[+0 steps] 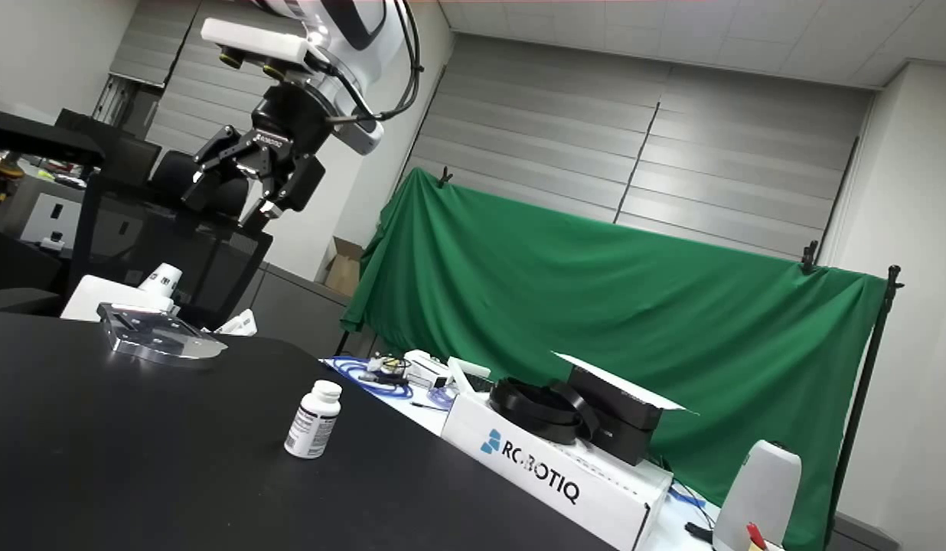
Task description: Move the bottle to the right
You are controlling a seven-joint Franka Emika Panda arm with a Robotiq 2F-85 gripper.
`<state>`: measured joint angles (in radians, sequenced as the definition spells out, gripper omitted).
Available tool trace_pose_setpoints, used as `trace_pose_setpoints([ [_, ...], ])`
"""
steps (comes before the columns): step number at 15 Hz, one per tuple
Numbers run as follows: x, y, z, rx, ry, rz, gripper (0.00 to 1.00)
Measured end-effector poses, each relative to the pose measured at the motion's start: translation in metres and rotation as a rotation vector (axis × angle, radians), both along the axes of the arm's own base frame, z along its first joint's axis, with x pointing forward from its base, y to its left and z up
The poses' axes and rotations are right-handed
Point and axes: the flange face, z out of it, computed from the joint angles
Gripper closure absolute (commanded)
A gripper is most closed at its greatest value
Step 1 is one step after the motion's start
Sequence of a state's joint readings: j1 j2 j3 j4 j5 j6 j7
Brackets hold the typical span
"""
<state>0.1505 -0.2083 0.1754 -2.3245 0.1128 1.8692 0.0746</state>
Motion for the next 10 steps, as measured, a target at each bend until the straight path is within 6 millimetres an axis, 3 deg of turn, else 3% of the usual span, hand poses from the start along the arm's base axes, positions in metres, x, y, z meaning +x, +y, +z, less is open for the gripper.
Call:
trace_pose_setpoints([
  [5, 0.004, -0.007, 0.001, -0.006, -0.011, 0.024, 0.0],
  [7, 0.018, -0.027, 0.004, -0.025, -0.029, 0.045, 0.0],
  [10, 0.051, -0.072, 0.01, -0.06, -0.088, 0.052, 0.0],
])
